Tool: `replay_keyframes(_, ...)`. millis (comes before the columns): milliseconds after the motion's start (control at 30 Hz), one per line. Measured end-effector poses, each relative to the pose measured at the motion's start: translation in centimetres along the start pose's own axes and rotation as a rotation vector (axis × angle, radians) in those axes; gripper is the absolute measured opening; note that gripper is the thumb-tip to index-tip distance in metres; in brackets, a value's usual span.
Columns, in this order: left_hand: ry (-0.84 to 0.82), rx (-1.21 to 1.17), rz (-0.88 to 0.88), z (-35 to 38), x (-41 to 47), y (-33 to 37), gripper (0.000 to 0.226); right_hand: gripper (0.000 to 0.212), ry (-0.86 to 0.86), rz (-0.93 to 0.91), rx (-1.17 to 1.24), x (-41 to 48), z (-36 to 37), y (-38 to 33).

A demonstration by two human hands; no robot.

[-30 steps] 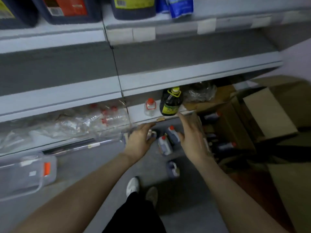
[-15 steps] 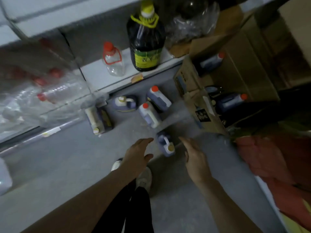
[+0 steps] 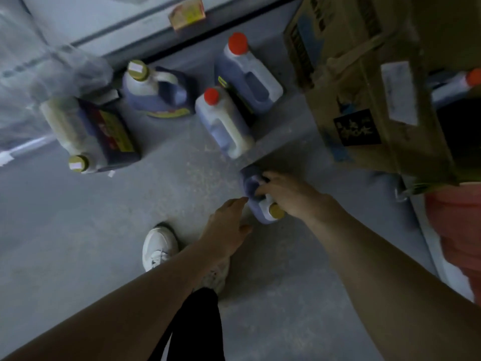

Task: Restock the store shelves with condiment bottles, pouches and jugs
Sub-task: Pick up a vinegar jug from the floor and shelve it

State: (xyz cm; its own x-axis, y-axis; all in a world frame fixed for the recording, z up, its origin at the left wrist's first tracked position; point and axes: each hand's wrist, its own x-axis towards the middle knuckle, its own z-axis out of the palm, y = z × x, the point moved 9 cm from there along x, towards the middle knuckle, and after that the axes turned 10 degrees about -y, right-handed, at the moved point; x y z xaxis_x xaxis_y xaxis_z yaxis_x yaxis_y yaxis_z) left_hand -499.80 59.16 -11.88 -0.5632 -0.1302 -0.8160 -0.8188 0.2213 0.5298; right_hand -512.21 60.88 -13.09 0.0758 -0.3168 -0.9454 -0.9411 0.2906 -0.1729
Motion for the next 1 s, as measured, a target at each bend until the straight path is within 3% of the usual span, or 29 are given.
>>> replay_keyframes(200, -0.034, 0.044, -0.021, 1.1, 1.7, -1.8, 0.072, 0.036, 0.071, -0.025, 0.182, 1.3, 0.7, 1.8)
replay_keyframes(300, -0.047, -0.007, -0.031, 1.5, 1.5, -2.3, 0.078, 0.020, 0.221, 0.009, 0.651, -0.1, 2.6, 4.4)
replay_keyframes(400, -0.074, -0.069, -0.008, 1.8, 1.8, -2.4, 0.088, 0.038, 0.348, -0.012, 1.161, -0.9, 5.0, 4.9)
replay_keyframes(500, -0.014, -0.155, 0.005, 1.3, 2.4, -2.8, 0.098, 0.040, 0.380, -0.035, 1.689, -0.1, 7.1, 3.7)
replay_keyframes(600, 0.095, -0.208, 0.062, 0.3, 3.6, -3.2, 0.104, 0.038, 0.418, -0.068, 1.956, 0.8, 7.7, 3.0)
replay_keyframes(700, 0.147, -0.204, 0.092, 0.2, 5.2, -3.3, 0.113, 0.037, 0.475, -0.086, 1.931, 1.5, 7.2, 2.9)
replay_keyframes(833, 0.291, -0.276, 0.176, -1.2, 6.5, -3.4, 0.095, 0.037, 0.544, -0.159, 1.898, 2.1, 5.8, 5.2)
replay_keyframes(867, 0.309, -0.285, 0.208, -1.7, 6.8, -3.4, 0.092, 0.039, 0.568, -0.122, 1.770, 2.1, 5.4, 6.3)
replay_keyframes(933, 0.320, -0.298, 0.242, -2.6, 7.7, -3.6, 0.089, 0.049, 0.592, 0.054, 1.282, 2.4, 4.4, 8.8)
replay_keyframes(1000, 0.293, -0.292, 0.228, -3.3, 8.8, -4.2, 0.087, 0.064, 0.534, 0.102, 1.070, 3.8, 4.0, 9.7)
